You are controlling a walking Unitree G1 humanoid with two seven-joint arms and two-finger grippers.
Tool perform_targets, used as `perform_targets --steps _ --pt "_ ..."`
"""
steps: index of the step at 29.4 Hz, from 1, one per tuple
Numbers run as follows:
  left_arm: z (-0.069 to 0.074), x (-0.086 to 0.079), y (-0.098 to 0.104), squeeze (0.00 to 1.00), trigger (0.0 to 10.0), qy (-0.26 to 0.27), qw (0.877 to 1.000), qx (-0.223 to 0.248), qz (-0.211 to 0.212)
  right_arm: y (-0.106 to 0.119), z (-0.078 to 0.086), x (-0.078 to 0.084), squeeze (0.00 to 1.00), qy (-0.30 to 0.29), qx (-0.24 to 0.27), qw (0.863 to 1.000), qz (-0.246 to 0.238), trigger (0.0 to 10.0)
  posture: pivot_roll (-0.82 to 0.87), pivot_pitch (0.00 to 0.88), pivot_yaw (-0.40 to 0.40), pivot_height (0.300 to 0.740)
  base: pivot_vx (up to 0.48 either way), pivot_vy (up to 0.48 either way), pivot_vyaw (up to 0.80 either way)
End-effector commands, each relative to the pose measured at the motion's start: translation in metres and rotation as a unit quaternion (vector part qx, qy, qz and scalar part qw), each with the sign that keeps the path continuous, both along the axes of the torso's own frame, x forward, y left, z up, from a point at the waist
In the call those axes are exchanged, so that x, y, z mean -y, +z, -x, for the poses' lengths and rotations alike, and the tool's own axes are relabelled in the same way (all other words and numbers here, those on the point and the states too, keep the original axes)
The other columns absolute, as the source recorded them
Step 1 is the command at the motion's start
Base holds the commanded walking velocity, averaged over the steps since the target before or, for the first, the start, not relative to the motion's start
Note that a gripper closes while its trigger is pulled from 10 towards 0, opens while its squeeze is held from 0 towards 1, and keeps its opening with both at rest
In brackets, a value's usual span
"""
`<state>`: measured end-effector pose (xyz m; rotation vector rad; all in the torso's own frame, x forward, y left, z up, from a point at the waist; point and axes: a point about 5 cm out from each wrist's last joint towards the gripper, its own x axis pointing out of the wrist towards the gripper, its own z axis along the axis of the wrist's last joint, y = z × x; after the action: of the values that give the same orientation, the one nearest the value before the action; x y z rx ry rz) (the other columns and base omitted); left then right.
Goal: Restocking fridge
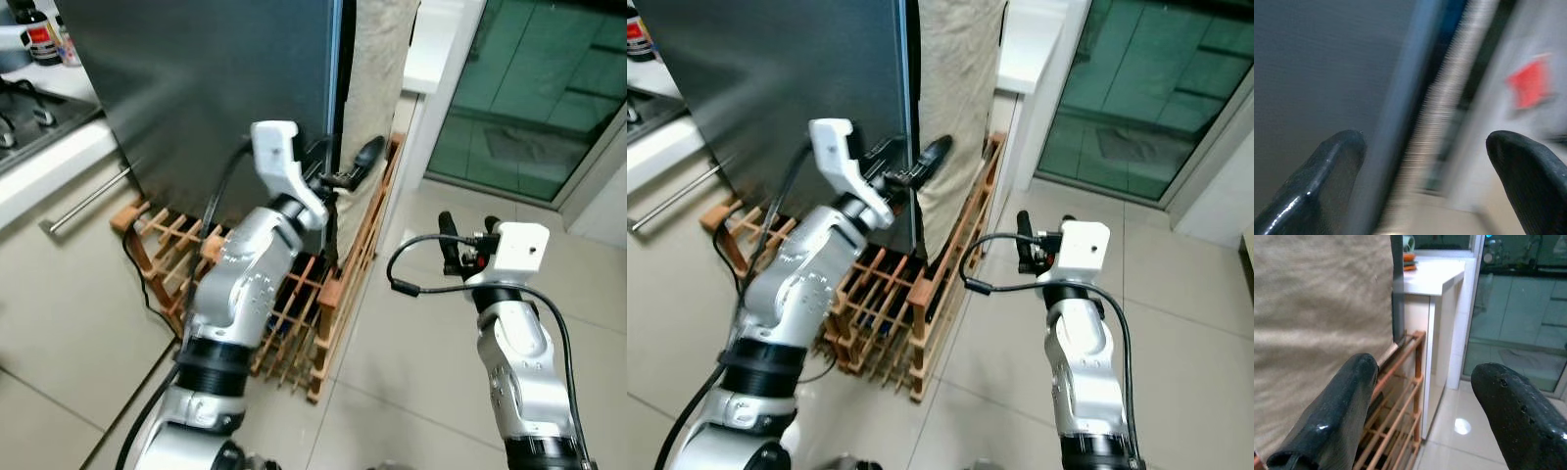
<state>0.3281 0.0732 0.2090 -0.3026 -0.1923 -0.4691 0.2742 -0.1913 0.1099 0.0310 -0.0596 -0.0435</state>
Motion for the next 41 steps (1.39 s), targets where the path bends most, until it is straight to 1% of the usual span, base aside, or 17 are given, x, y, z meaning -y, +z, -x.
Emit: perform_targets --steps 1,3,4,5,6,7,10,11,14,19,23,28,31,33,35,38,41 --pt "0.001 -0.005 0.001 0.0 10.0 0.041 0.999 0.008 -0.027 0.007 0.002 0.002 0.0 -0.006 0.021 1.0 0.006 10.0 -0.14 0.0 0.003 0.74 0.0 0.0 0.0" --pt "0.002 -0.01 -0.001 0.0 10.0 0.053 0.998 0.008 -0.031 0.007 0.003 0.003 0.0 -0.008 0.022 1.0 0.008 10.0 -0.14 0.0 0.003 0.74 0.0 0.0 0.0" --pt "0.006 -0.021 -0.004 0.0 10.0 0.072 0.997 0.007 -0.036 0.007 0.005 0.004 0.0 -0.012 0.026 1.0 0.009 10.0 -0.14 0.0 0.004 0.74 0.0 0.0 0.0" --pt "0.014 -0.039 -0.01 0.0 10.0 0.102 0.994 0.003 -0.045 0.008 0.008 0.008 0.0 -0.022 0.034 0.999 0.008 10.0 -0.13 0.0 -0.001 0.74 0.0 0.0 0.0" --pt "0.014 -0.039 -0.01 0.0 10.0 0.102 0.994 0.003 -0.045 0.008 0.008 0.008 0.0 -0.022 0.034 0.999 0.008 10.0 -0.13 0.0 -0.001 0.74 0.0 0.0 0.0" --pt "0.02 -0.047 -0.013 0.0 10.0 0.122 0.991 0.003 -0.058 0.008 0.01 0.011 0.0 -0.031 0.037 0.999 0.009 10.0 -0.13 0.0 -0.001 0.74 0.0 0.0 0.0" --pt "0.03 -0.061 -0.022 0.0 10.0 0.175 0.98 -0.002 -0.091 0.007 0.012 0.018 0.0 -0.052 0.042 0.998 0.011 10.0 -0.11 0.0 -0.013 0.74 0.0 0.0 0.0" --pt "0.033 -0.055 -0.03 0.0 10.0 0.183 0.976 0.001 -0.121 0.005 0.011 0.022 0.0 -0.066 0.042 0.997 0.013 10.0 -0.1 0.0 -0.023 0.74 0.0 0.0 0.0" --pt "0.029 -0.048 -0.033 0.0 10.0 0.18 0.976 0.014 -0.123 0.003 0.007 0.021 0.0 -0.069 0.04 0.997 0.017 10.0 -0.09 0.0 -0.024 0.74 0.0 0.0 0.0" --pt "0.017 -0.054 -0.037 0.0 10.0 0.202 0.973 -0.001 -0.107 0.006 -0.002 0.019 0.0 -0.068 0.046 0.996 0.017 10.0 -0.1 0.0 -0.026 0.74 0.0 0.0 0.0" --pt "0.006 -0.045 -0.036 0.0 10.0 0.191 0.977 -0.005 -0.097 0.011 -0.01 0.018 0.0 -0.071 0.059 0.996 0.018 10.0 -0.11 0.0 -0.013 0.74 0.0 0.0 0.0" --pt "-0.003 -0.034 -0.033 0.0 10.0 0.175 0.981 0.005 -0.089 0.009 -0.015 0.017 0.0 -0.071 0.06 0.996 0.019 10.0 -0.11 0.0 -0.002 0.74 0.0 0.0 0.0" --pt "-0.004 -0.028 -0.031 0.0 10.0 0.155 0.984 0.008 -0.083 0.009 -0.019 0.013 0.0 -0.062 0.062 0.996 0.02 10.0 -0.12 0.0 0.007 0.74 0.0 0.0 0.0" --pt "0.0 -0.024 -0.028 0.0 10.0 0.13 0.989 0.008 -0.072 0.01 -0.026 0.01 0.0 -0.056 0.063 0.996 0.02 10.0 -0.12 0.0 0.011 0.74 0.0 0.0 0.0" --pt "0.001 -0.023 -0.028 0.0 10.0 0.127 0.989 0.008 -0.071 0.01 -0.026 0.01 0.0 -0.055 0.063 0.996 0.02 10.0 -0.12 0.0 0.011 0.74 0.0 0.0 0.0" --pt "0.006 -0.014 -0.024 0.0 10.0 0.097 0.993 0.016 -0.068 0.013 -0.034 0.009 0.0 -0.053 0.067 0.996 0.021 10.0 -0.1 0.0 0.007 0.74 0.0 0.0 0.0" --pt "0.006 -0.005 -0.022 0.0 10.0 0.076 0.994 0.024 -0.075 0.016 -0.046 0.007 0.0 -0.048 0.072 0.996 0.021 10.0 -0.1 0.0 0.007 0.74 0.0 0.0 0.0"
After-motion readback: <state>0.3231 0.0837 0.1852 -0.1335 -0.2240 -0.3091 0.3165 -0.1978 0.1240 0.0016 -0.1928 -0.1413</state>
